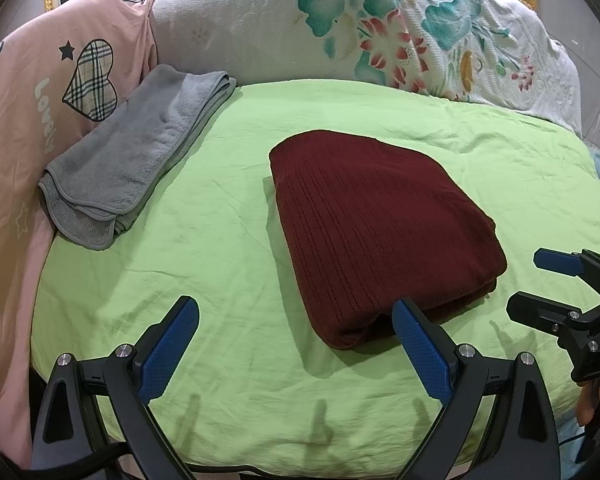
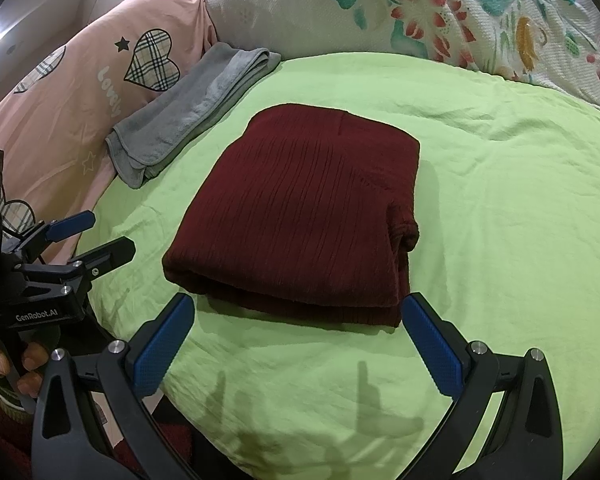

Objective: Fold large clothes

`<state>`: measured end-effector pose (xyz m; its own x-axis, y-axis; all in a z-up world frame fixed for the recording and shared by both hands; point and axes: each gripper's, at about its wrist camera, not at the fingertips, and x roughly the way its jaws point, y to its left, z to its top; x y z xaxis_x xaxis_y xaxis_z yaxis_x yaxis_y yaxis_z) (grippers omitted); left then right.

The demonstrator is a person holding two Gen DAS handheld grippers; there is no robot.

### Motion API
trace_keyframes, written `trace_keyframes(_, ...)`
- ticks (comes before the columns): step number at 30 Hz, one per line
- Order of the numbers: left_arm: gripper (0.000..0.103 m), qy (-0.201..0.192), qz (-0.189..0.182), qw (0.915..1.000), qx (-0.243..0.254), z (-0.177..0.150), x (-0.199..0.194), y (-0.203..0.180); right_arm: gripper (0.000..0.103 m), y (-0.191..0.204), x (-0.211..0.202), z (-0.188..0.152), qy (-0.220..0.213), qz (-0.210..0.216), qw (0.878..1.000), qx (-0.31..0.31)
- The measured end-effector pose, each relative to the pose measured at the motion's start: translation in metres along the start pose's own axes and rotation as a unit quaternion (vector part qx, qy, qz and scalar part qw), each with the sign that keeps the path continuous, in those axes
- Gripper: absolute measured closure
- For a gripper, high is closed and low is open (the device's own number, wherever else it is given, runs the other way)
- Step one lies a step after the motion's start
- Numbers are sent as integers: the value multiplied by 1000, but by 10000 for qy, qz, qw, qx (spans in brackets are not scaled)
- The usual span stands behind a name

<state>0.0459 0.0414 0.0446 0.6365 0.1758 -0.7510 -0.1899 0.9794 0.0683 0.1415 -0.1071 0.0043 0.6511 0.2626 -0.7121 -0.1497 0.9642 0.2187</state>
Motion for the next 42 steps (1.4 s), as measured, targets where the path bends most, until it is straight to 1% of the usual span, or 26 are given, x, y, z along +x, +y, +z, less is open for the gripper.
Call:
trace_keyframes(21, 5, 10, 10, 10000, 20, 1, -1, -3, 0, -3, -1, 7, -29, 1, 10000, 22)
trace_keyframes(32, 5, 26, -23, 10000, 52, 9, 5, -2, 0, -8, 1, 12, -53, -36, 10000, 23)
trace_keyframes(42, 5, -52, 65, 10000, 18, 18, 6, -1, 0, -8, 5, 19, -82, -23, 10000, -8)
